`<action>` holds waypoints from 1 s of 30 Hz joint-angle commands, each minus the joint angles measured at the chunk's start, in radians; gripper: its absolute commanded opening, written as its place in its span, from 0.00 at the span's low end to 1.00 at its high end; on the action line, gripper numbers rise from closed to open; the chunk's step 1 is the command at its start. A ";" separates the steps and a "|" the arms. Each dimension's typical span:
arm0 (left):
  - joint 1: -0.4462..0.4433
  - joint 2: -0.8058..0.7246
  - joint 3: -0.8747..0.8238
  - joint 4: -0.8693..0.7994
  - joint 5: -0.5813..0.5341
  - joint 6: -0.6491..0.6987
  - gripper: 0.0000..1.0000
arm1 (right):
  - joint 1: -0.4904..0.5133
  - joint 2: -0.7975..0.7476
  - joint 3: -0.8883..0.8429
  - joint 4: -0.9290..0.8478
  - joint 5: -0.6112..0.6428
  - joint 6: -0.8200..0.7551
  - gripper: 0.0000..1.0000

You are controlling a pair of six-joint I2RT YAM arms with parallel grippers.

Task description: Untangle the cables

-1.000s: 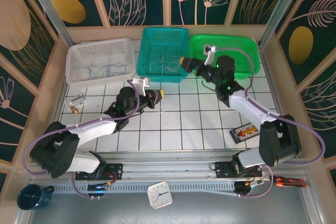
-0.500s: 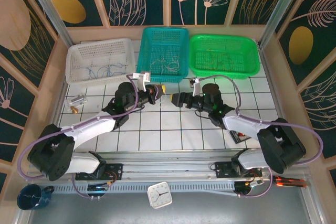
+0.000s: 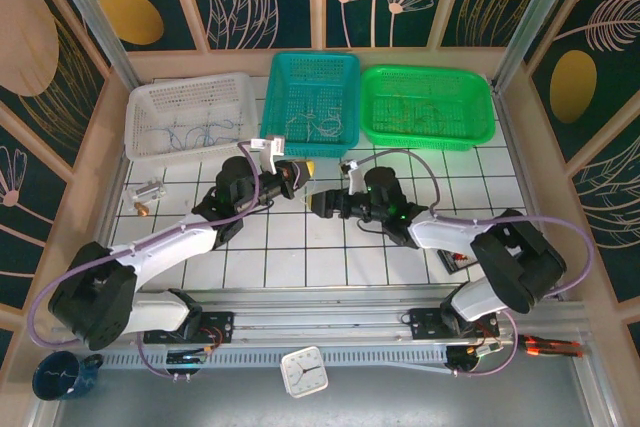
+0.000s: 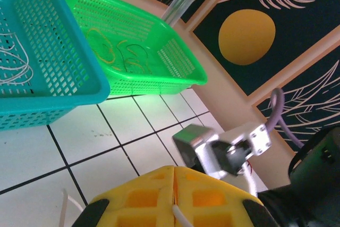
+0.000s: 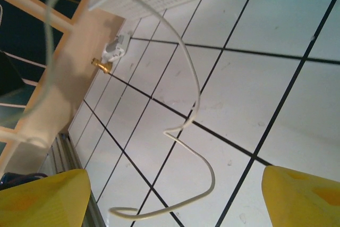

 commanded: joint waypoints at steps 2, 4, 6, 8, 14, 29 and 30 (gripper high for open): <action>0.006 -0.026 0.041 0.006 0.007 -0.007 0.00 | 0.018 0.042 0.013 0.074 0.005 0.016 0.82; 0.005 -0.031 0.044 0.004 0.007 -0.009 0.00 | 0.018 0.057 0.012 0.088 -0.001 0.024 0.74; 0.005 -0.035 0.048 0.004 0.005 -0.010 0.00 | 0.019 0.069 0.007 0.105 -0.009 0.033 0.57; 0.006 -0.040 0.051 0.004 0.003 -0.009 0.00 | 0.018 0.076 0.006 0.112 -0.014 0.037 0.41; 0.006 -0.051 0.083 -0.008 -0.006 -0.002 0.00 | 0.019 0.082 -0.012 0.121 -0.014 0.040 0.00; 0.041 0.103 0.472 -0.197 -0.026 0.134 0.00 | 0.018 0.101 -0.146 0.242 0.031 0.106 0.00; 0.047 0.124 0.500 -0.209 -0.023 0.139 0.00 | 0.019 0.094 -0.146 0.241 0.031 0.105 0.00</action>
